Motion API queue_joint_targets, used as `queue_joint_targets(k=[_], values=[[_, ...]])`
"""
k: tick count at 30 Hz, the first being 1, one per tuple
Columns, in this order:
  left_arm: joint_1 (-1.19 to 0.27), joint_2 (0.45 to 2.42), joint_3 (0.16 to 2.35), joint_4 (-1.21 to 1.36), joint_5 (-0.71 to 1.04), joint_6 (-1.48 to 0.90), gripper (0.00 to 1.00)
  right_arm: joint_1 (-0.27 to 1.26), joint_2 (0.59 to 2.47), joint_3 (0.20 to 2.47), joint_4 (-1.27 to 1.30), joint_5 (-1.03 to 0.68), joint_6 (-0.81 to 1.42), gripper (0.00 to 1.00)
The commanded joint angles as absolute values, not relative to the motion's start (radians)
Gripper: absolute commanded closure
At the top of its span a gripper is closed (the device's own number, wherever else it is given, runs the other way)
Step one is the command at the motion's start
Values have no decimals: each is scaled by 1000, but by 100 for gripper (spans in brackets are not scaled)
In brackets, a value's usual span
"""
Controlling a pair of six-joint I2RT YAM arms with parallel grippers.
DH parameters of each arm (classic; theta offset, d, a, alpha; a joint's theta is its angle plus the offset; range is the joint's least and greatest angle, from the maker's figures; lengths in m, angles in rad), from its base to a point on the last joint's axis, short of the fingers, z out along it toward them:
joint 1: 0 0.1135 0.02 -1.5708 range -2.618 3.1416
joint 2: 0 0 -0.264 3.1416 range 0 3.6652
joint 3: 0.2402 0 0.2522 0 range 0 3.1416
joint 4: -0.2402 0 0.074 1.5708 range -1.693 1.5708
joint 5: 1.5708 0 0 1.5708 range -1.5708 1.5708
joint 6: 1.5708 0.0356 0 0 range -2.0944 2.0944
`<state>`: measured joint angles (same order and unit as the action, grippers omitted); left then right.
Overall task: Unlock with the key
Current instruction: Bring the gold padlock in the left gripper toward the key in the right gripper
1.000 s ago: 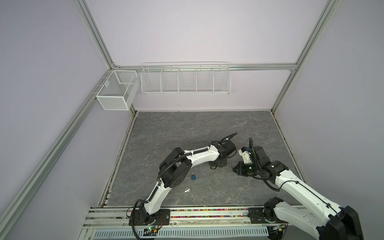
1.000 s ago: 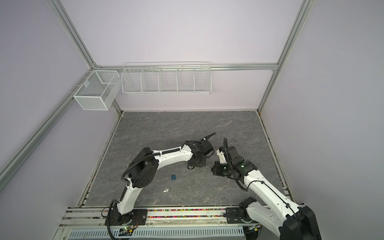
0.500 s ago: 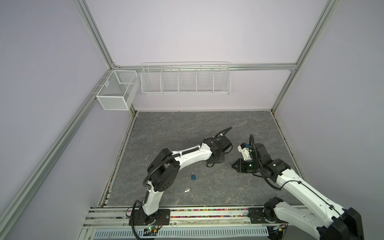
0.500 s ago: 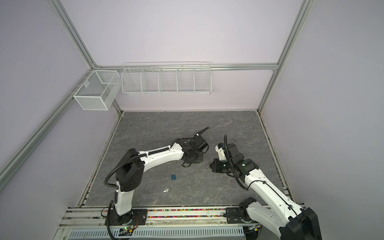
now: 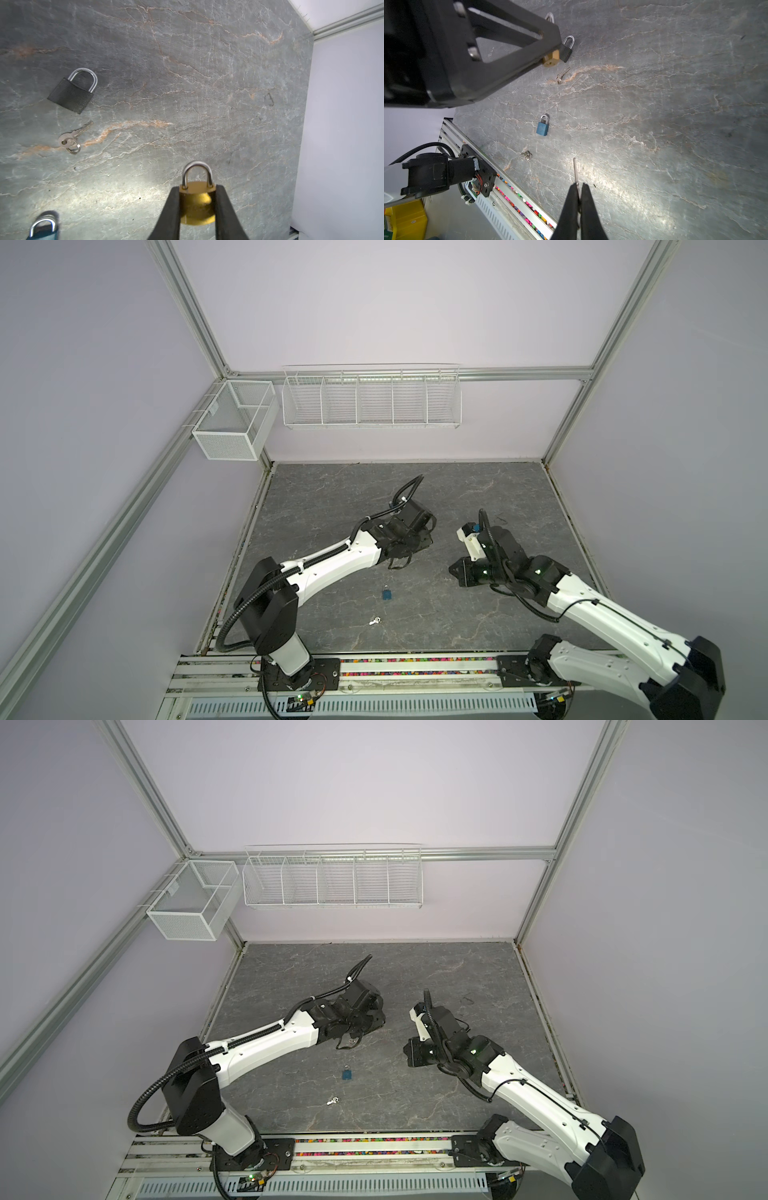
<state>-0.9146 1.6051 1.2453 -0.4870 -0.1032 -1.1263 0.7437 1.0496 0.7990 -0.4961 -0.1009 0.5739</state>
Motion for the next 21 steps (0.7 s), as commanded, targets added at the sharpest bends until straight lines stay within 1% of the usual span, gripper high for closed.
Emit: queue_joint_targets(k=[1,7,14,21], values=[[-895,1525,1179,-343,-91,-1215,100,775,1070,820,-409,-37,612,93],[-890,1434,1080,-256,-103,-1297,100,801,1089,823,-316,-12,686,93],[-889,1405,1075,-255,-104,-1333,100,849,1125,854,-234,33,695,93],[-889,1381,1062,-240,-104,-1361,100,857,1145,868,-195,96,696,93]])
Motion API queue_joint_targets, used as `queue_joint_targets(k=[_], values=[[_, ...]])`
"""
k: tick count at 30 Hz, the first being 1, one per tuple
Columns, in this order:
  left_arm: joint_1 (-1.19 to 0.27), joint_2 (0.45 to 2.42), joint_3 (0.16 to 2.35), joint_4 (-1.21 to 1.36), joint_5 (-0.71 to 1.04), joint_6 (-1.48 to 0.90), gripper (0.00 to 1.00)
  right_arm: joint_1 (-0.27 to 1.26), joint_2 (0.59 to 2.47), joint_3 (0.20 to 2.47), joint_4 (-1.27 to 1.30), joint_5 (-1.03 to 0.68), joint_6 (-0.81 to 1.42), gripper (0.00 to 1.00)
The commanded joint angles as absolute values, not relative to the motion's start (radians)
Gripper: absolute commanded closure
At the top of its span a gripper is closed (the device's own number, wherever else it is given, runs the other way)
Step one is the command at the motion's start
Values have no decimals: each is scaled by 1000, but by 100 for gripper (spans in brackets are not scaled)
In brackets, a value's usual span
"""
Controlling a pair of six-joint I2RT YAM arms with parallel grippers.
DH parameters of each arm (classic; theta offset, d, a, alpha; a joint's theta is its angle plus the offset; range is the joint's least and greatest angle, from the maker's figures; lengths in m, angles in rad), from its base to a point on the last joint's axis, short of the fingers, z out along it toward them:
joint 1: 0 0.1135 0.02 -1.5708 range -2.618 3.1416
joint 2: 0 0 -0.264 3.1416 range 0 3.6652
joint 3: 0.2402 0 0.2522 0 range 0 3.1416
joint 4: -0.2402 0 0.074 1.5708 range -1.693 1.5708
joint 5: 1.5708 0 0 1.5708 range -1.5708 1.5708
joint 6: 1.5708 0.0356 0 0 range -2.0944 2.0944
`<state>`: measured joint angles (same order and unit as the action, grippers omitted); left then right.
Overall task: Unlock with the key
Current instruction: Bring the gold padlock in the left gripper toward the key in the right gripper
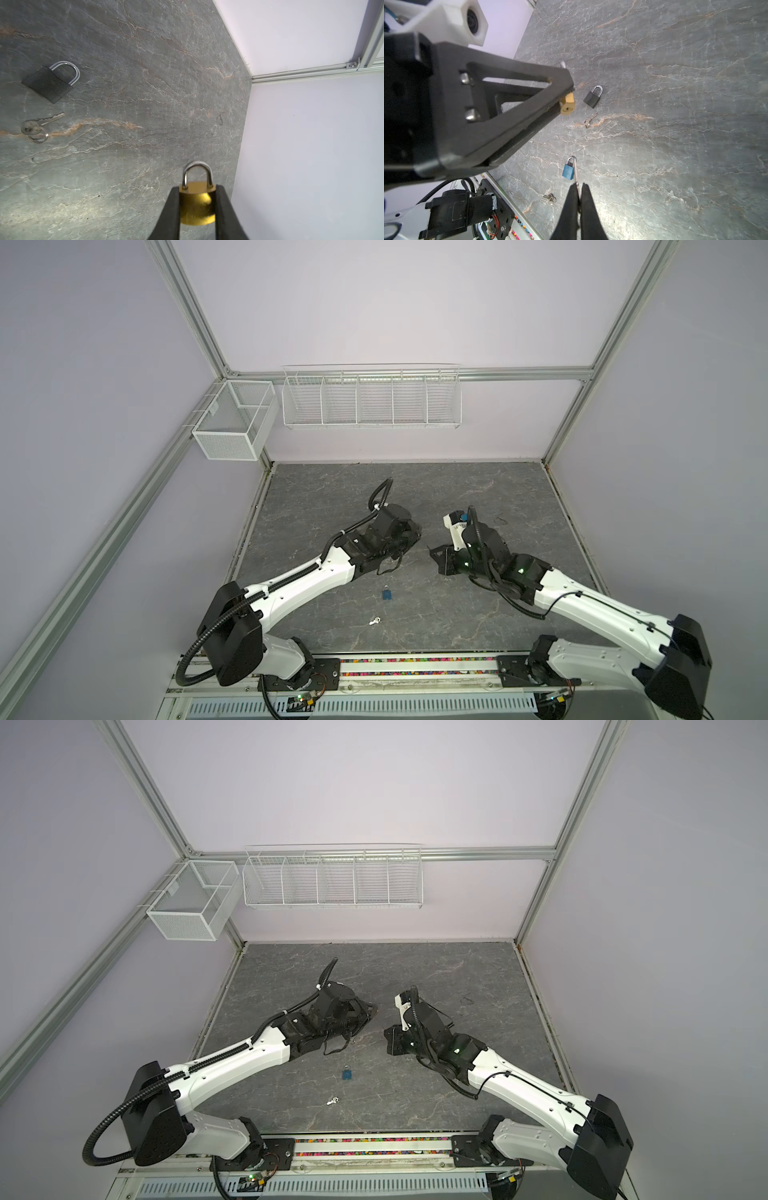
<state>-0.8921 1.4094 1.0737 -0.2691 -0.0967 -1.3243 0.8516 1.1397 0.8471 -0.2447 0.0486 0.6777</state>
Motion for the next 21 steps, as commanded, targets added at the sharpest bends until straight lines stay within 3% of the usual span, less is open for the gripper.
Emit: queue_joint_targets(k=[1,21], values=[[-890,1379,1060,-232,-103,-1361,100,857,1146,864,-185,101,698,93],[-892,1407,1074,-210,-63,-1345,100,860,1175,903,-147,147,689,94]])
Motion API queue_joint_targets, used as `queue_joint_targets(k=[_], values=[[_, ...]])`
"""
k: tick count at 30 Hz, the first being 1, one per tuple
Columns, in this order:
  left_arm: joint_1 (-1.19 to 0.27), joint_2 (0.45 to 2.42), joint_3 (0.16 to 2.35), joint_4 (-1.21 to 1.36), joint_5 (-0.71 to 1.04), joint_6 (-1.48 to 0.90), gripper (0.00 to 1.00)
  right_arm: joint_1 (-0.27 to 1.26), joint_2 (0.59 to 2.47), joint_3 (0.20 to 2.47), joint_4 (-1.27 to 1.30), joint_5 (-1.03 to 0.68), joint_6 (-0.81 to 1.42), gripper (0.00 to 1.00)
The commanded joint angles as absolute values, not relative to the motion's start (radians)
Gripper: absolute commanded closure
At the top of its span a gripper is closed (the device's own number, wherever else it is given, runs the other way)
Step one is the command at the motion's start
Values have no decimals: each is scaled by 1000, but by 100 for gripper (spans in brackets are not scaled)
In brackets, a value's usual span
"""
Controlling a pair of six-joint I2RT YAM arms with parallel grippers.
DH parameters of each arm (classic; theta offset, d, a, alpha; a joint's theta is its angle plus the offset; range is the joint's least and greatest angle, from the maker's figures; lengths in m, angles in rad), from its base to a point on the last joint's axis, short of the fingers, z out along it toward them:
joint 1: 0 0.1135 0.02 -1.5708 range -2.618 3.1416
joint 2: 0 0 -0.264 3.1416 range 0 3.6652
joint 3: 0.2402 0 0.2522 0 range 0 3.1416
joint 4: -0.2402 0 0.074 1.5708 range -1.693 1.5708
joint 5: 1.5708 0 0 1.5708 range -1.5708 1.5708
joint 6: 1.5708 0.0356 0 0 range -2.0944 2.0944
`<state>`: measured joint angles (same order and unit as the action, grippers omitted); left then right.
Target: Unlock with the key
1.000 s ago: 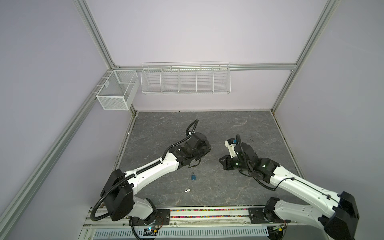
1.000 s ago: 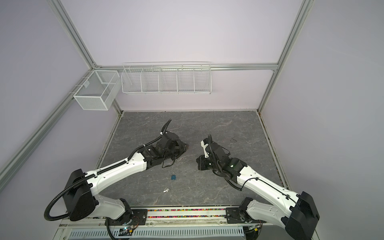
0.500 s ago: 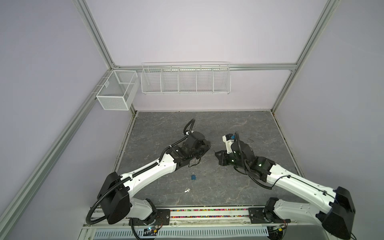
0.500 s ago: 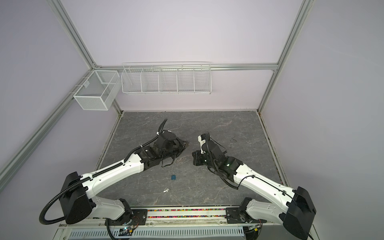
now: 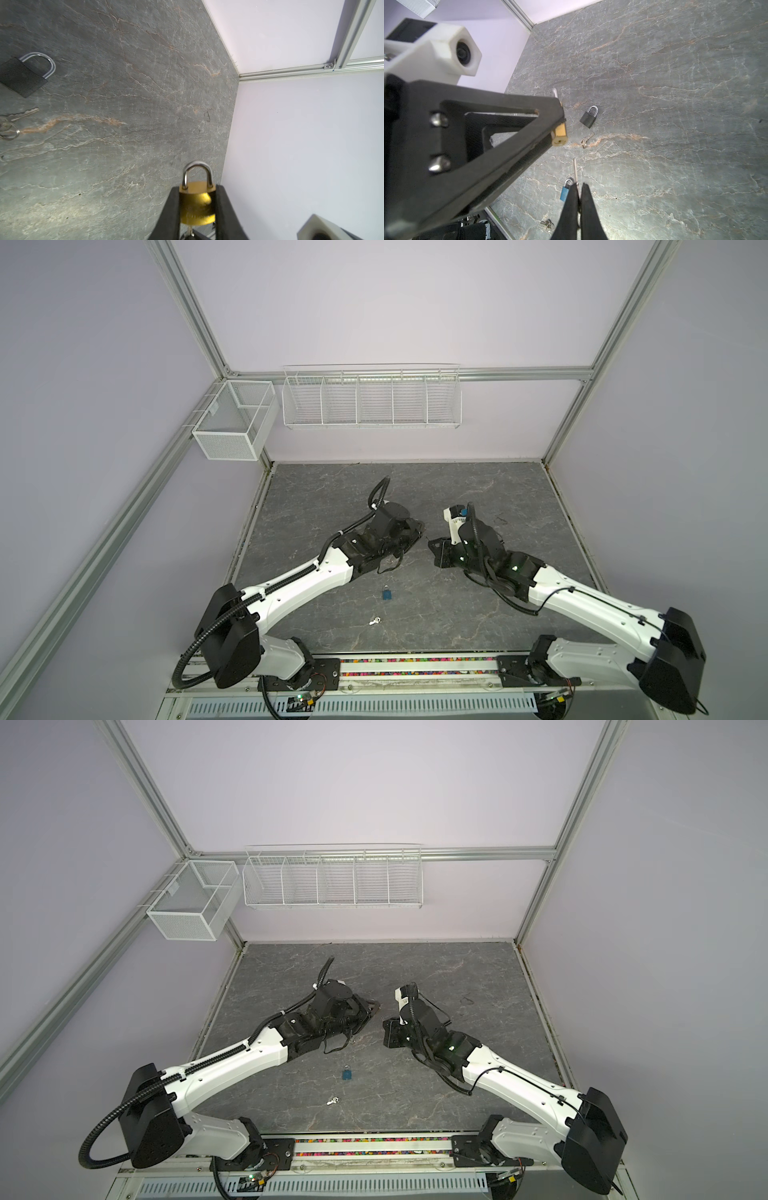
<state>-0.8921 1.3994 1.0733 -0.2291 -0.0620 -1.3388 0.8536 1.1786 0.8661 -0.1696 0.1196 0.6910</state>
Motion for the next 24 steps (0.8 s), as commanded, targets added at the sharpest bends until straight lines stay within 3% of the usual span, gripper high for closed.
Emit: queue_joint_targets(k=[1,24], values=[[-891,1409,1074,-210,-62,-1344,100,861,1173,905,-141,142,686,94],[-893,1403,1071,-172,-49,-1347,100,862,1159,887,-194,149,678,94]])
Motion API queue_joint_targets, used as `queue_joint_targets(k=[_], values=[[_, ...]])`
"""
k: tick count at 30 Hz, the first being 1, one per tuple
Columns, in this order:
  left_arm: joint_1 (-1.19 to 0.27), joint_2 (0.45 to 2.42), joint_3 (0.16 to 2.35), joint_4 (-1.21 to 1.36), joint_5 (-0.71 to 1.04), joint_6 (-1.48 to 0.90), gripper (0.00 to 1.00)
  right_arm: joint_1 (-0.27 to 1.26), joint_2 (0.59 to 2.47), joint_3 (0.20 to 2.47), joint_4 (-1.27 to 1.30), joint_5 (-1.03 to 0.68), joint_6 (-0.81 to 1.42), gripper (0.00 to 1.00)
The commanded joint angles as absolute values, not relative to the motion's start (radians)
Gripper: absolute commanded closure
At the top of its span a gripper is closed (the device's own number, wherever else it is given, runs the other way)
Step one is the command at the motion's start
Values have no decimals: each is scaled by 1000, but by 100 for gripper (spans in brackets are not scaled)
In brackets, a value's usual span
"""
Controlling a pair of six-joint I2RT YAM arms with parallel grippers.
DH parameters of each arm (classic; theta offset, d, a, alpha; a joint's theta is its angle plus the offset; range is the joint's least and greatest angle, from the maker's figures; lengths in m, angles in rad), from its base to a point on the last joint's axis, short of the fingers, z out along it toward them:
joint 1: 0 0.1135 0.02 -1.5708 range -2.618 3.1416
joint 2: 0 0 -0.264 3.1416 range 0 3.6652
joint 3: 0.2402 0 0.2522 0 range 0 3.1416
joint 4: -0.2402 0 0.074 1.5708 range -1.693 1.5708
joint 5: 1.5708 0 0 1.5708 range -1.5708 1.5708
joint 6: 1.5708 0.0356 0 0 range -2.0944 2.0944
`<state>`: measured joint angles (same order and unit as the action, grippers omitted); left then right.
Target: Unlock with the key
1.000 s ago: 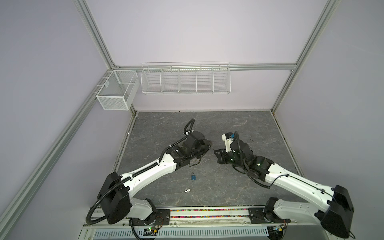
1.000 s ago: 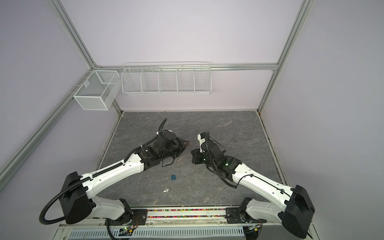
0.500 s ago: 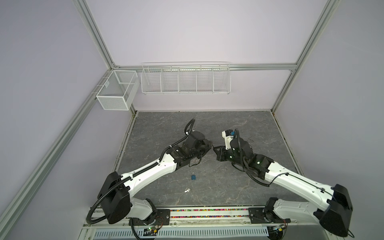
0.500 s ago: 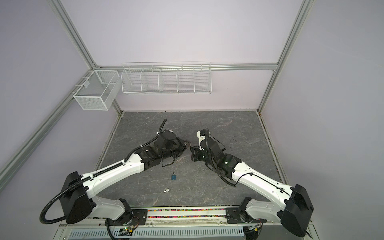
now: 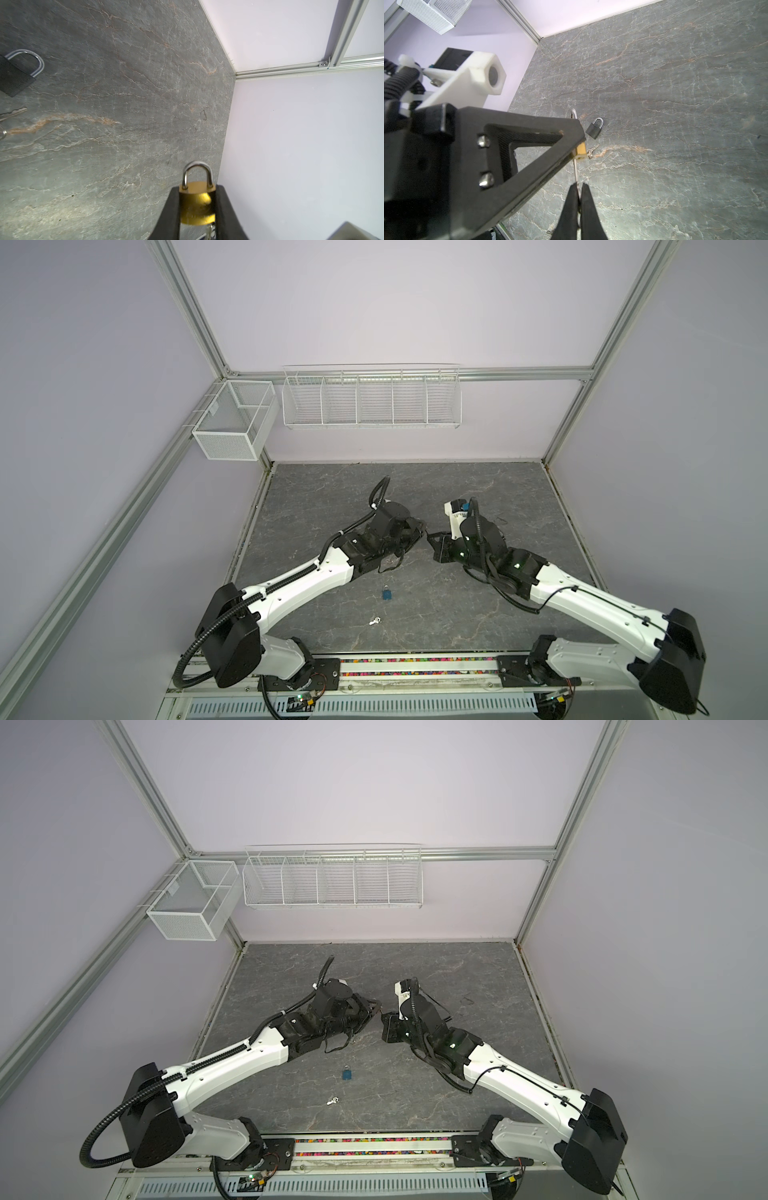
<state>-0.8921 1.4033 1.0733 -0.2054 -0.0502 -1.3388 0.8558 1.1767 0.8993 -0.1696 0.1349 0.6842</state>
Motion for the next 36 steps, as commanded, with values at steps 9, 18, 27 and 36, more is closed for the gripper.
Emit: queue_joint_targets(k=[9,18,27,36], values=[[-892,1402,1071,-166,-44,-1349,100,862,1161,895,-194,158,665,94],[-893,1399,1066,-149,-33,-1348,100,861,1175,923,-221,179,647,94],[-892,1404,1066,-147,-29,-1347,100,862,1177,951,-213,170,632,94],[-893,1396,1069,-148,-23,-1351,100,855,1206,972,-247,203,644,94]])
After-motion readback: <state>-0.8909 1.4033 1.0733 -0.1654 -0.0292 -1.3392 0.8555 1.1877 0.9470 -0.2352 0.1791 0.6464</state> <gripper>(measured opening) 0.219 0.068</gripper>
